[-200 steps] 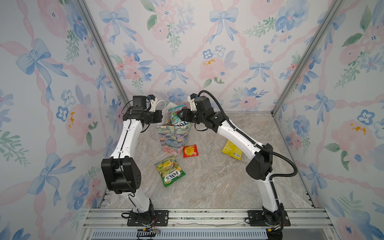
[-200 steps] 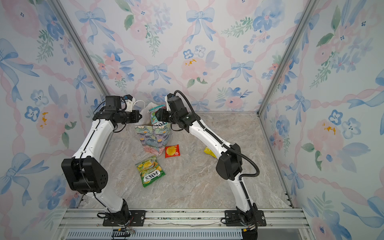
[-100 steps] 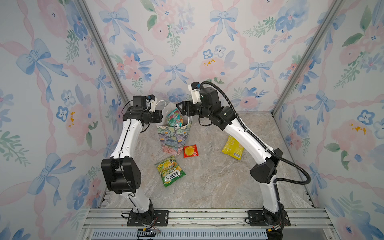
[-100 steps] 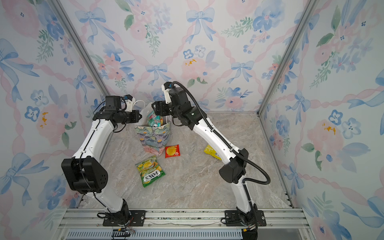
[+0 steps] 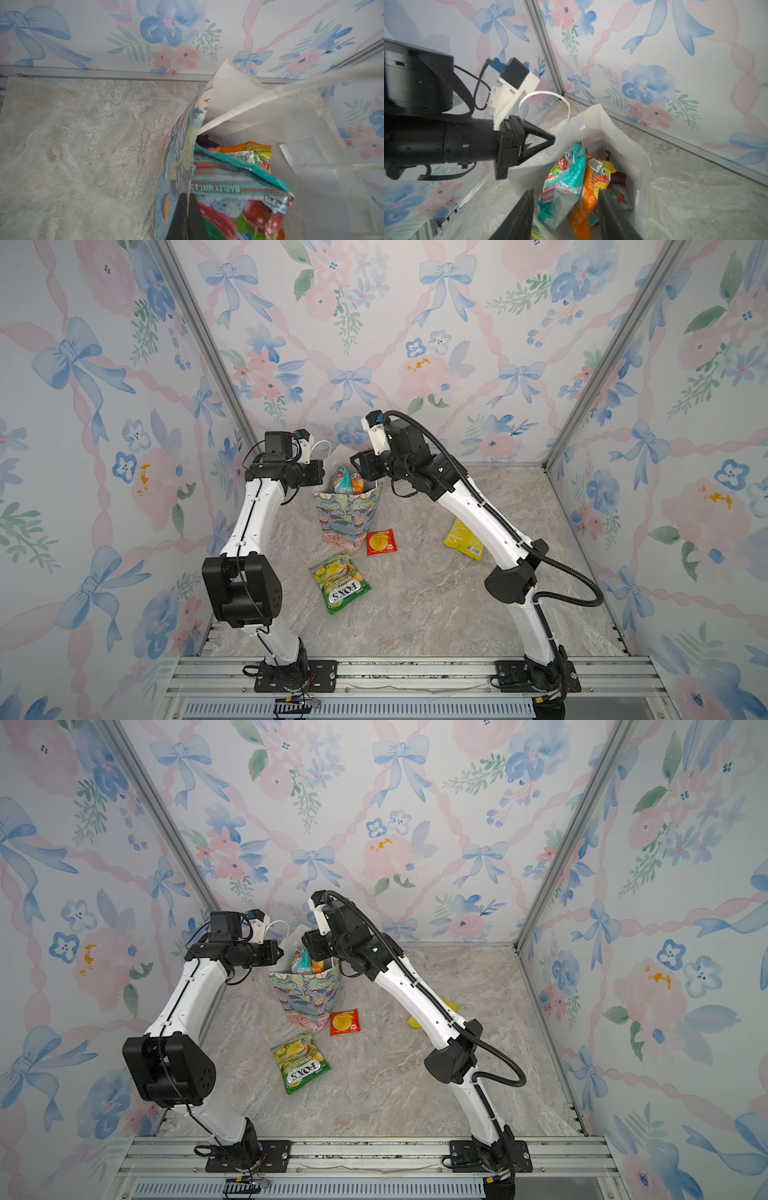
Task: Place the snacks into the paper bag
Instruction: 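Open the right gripper and raise it out of the gift bag, then reach the right gripper down to the green FOX'S Spring Tea bag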
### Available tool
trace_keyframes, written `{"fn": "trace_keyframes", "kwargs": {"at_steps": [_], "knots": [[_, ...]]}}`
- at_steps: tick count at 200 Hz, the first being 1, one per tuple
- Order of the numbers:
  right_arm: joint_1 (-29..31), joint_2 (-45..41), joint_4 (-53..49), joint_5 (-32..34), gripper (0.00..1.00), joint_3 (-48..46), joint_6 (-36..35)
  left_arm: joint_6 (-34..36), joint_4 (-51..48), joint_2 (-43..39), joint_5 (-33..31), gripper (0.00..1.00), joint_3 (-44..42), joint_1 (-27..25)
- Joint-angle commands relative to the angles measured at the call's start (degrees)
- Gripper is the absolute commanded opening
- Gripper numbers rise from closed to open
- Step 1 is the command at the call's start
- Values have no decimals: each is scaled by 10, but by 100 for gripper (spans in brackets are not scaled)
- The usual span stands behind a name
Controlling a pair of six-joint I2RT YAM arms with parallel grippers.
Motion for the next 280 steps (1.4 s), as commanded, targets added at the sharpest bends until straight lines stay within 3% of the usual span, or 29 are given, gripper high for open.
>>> {"fn": "trace_keyframes", "kwargs": {"at_steps": [1,40,98,143,211,280], "knots": [[8,-9,-24,8,52,-17,-12,4,-6,5,6,0,-8,4],[26,-57,-17,1,52,-105,-13,4,-6,5,4,0,-7,4],[62,-218,107,-38,54,-417,40,4,-6,6,5,0,-7,5],[72,-276,190,-73,57,-603,113,4,-6,5,2,0,-7,5],[96,-212,250,-129,60,-667,152,5,-6,5,0,0,-9,5],[110,-101,265,-137,63,-623,149,5,-6,5,1,0,-8,5]]}}
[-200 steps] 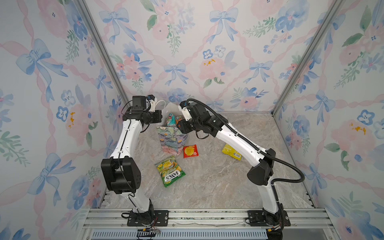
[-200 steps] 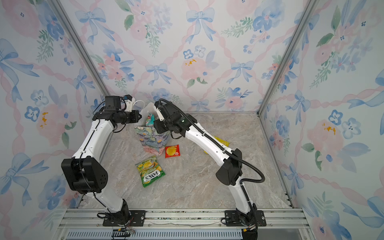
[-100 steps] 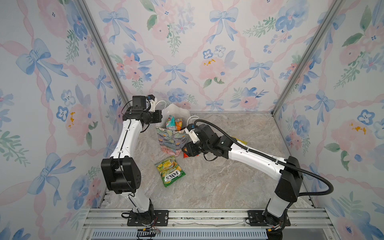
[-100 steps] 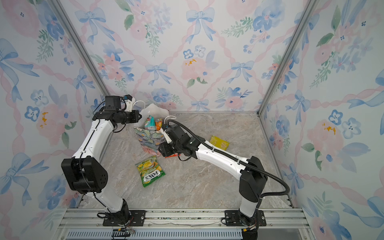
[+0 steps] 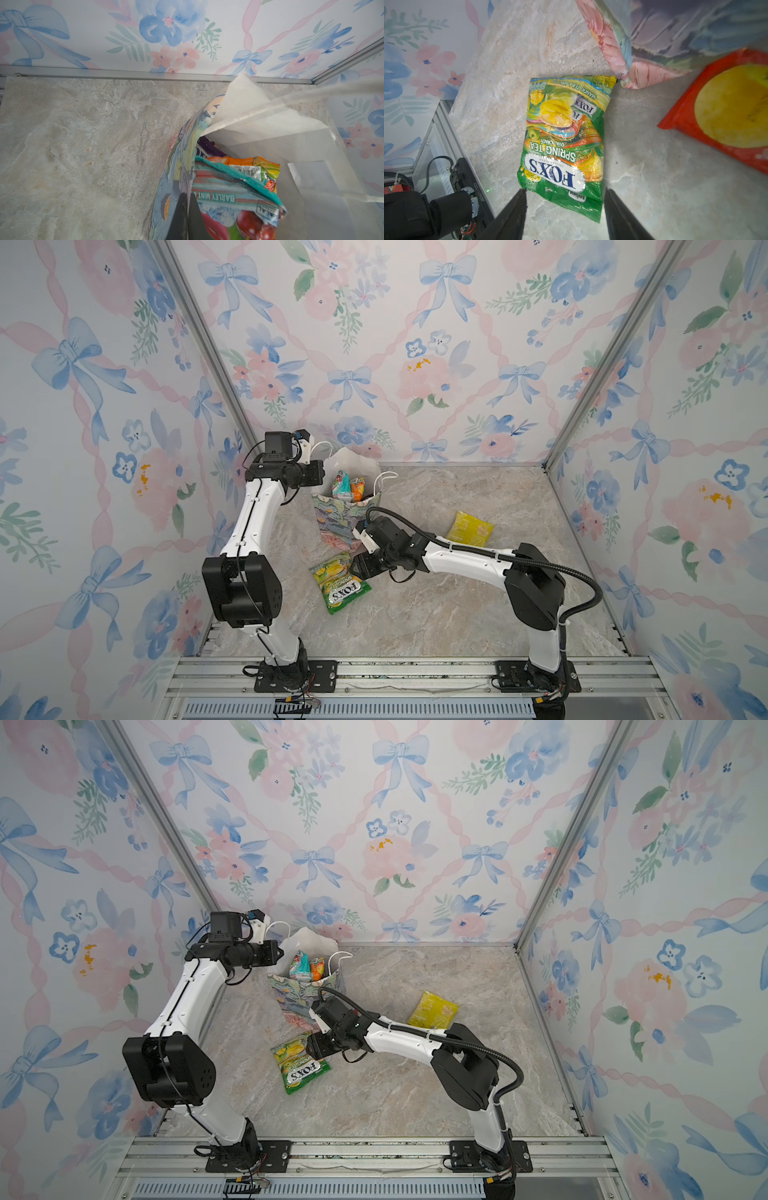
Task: Place the snacks into the paper bag
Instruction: 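Reach the right gripper down to the green FOX'S Spring Tea bag, then close the right gripper on the end of the green bag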
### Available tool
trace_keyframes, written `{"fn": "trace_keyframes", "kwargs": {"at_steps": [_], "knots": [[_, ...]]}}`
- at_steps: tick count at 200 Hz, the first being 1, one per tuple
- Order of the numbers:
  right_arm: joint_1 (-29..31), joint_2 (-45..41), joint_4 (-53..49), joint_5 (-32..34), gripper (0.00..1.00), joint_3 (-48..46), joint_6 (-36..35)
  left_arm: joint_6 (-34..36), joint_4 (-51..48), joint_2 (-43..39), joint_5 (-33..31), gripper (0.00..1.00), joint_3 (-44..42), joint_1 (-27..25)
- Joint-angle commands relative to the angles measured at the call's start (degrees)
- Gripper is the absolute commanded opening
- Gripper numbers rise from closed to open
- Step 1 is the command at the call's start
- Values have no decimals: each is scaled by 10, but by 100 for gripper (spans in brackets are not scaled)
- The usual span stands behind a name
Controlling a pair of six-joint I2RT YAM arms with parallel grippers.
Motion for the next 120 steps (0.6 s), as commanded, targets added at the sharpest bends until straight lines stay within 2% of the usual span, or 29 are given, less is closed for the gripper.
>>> {"fn": "trace_keyframes", "kwargs": {"at_steps": [1,79,101,120], "knots": [[5,34,8,-4,64,32,3,5,-6,5,-1,0,-8,5],[4,139,-27,0,66,118,2,5,-6,6,0,0,-8,5],[4,147,-30,0,61,123,6,5,-6,6,0,0,-7,5],[4,149,-31,6,51,118,9,5,-6,6,2,0,-7,5]]}}
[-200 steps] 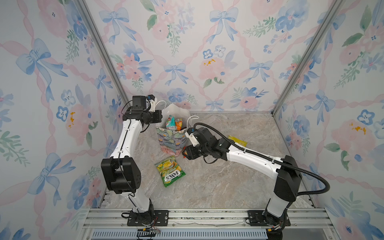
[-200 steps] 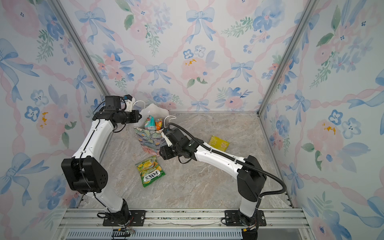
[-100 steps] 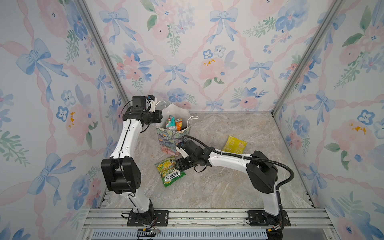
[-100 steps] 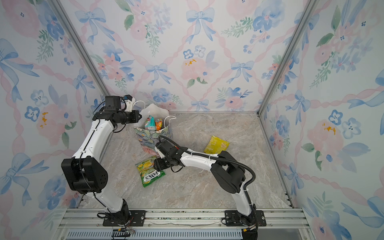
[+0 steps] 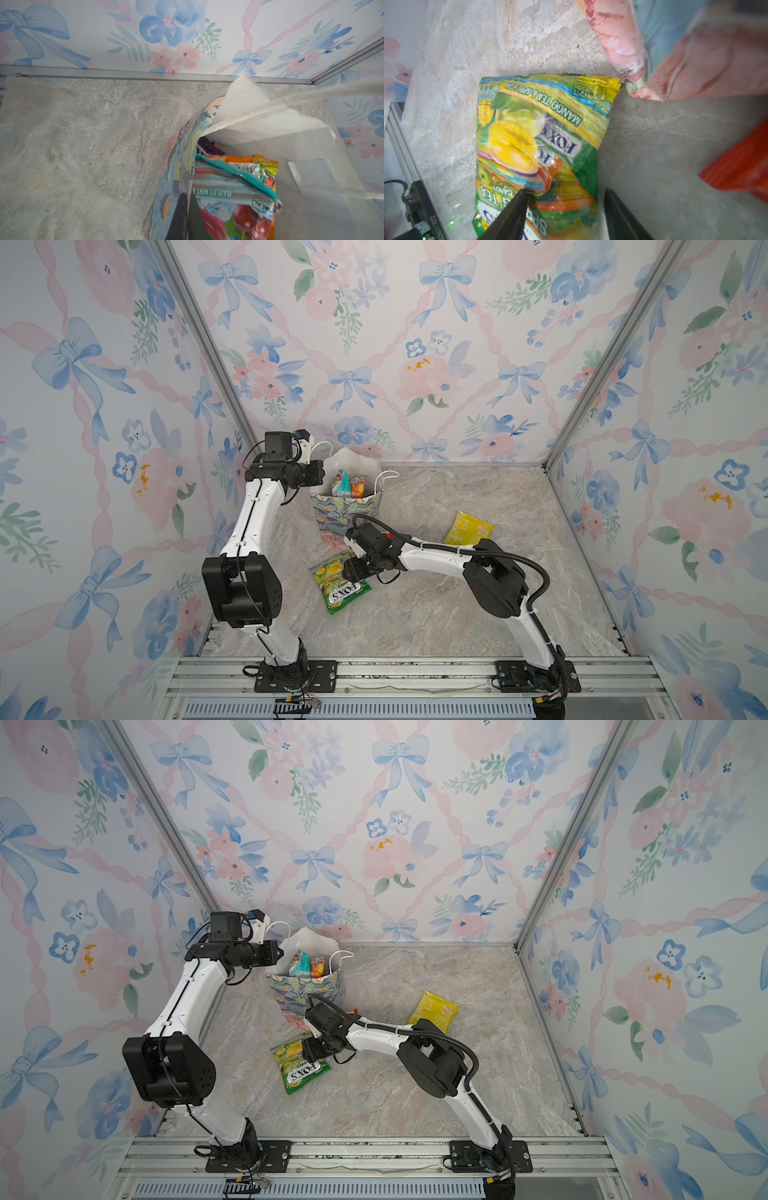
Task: Place the snacks into the paper bag
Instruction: 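Close the right gripper on the end of the green bag, then lift the green bag and carry it toward the gift bag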
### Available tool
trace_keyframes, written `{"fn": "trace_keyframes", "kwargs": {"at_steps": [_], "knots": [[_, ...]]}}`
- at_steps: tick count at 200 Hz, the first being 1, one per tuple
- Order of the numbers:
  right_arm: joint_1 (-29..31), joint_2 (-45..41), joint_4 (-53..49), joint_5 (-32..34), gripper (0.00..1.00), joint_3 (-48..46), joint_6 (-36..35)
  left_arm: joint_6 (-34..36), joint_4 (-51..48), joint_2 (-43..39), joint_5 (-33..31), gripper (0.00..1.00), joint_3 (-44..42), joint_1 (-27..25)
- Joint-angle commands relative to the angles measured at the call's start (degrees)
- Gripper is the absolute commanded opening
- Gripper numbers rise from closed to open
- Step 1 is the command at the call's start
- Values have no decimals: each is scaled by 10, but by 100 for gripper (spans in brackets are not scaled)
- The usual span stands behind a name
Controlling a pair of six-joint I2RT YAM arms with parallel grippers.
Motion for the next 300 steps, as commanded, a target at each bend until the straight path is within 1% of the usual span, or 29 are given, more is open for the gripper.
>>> {"fn": "trace_keyframes", "kwargs": {"at_steps": [1,25,47,67,86,147,179,195,199,216,300], "knots": [[4,12,-17,5,50,14,6,5,-6,6,2,0,-7,5],[3,3,-8,5,31,-3,10,4,-6,7,3,0,-8,5],[1,-24,8,4,14,-32,15,4,-6,9,5,0,-7,5],[-5,-58,28,-1,5,-69,26,4,-6,10,5,0,-8,5],[-13,-99,42,-2,0,-106,36,4,-6,11,4,0,-8,5],[-34,-250,42,20,0,-222,61,3,-6,13,2,0,-9,5],[-47,-320,18,46,0,-254,66,2,-6,13,7,0,-8,5],[-59,-336,3,48,0,-259,66,2,-6,12,8,0,-7,5],[-62,-353,0,48,0,-259,66,1,-6,11,7,0,-7,5],[-72,-376,-13,58,0,-258,65,2,-6,10,7,0,-7,5],[-140,-435,-94,92,0,-192,1,2,-6,10,11,0,-7,5]]}}
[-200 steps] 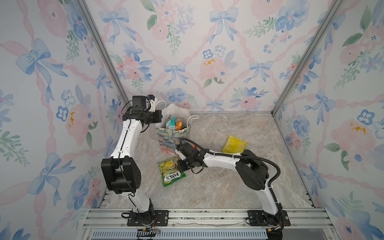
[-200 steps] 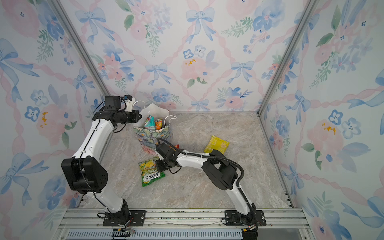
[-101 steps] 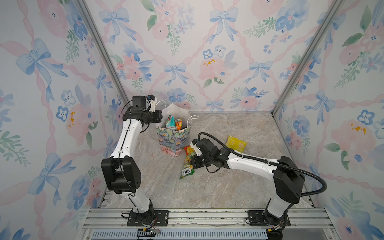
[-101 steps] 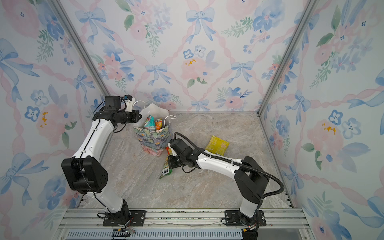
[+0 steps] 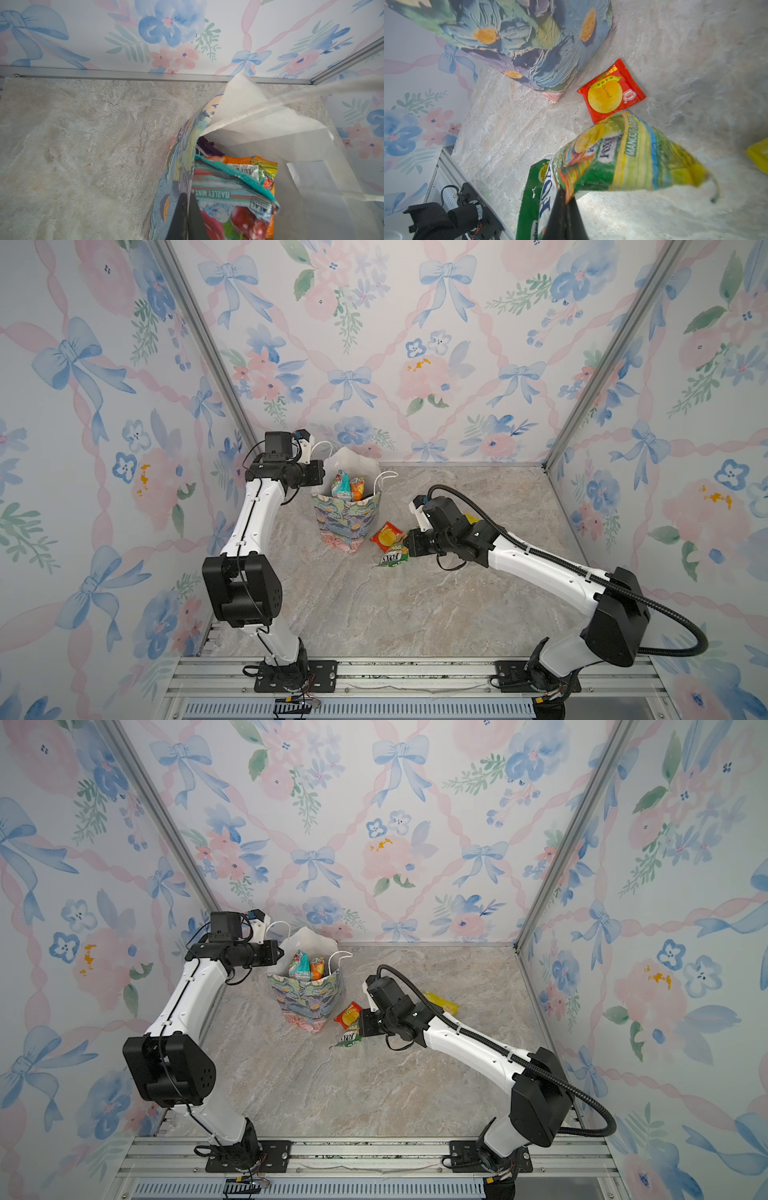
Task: Place the snacks into the paper bag
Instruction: 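Lift the green bag and carry it toward the gift bag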
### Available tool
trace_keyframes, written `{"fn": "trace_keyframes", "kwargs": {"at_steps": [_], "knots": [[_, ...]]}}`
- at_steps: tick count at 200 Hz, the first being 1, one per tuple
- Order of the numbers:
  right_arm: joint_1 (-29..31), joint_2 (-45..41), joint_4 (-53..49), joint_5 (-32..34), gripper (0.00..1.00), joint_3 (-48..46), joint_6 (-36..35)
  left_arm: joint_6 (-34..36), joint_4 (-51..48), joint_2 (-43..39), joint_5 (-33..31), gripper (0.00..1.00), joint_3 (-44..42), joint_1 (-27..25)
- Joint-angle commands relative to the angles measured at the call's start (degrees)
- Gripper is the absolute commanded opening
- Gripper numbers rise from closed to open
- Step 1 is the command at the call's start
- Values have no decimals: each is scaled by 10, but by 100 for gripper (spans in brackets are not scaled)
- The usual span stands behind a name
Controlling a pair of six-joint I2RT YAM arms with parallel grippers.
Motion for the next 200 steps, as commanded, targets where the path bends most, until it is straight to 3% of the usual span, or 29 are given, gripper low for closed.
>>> {"fn": "trace_keyframes", "kwargs": {"at_steps": [1,78,200], "knots": [[-21,-29,-24,20,0,39,-32,2,-8,8,9,0,-7,5],[-74,-38,-49,40,0,132,-81,2,-8,11,9,0,-6,5],[-63,65,-139,-2,0,473,-159,1,-8,9,11,0,-6,5]]}}
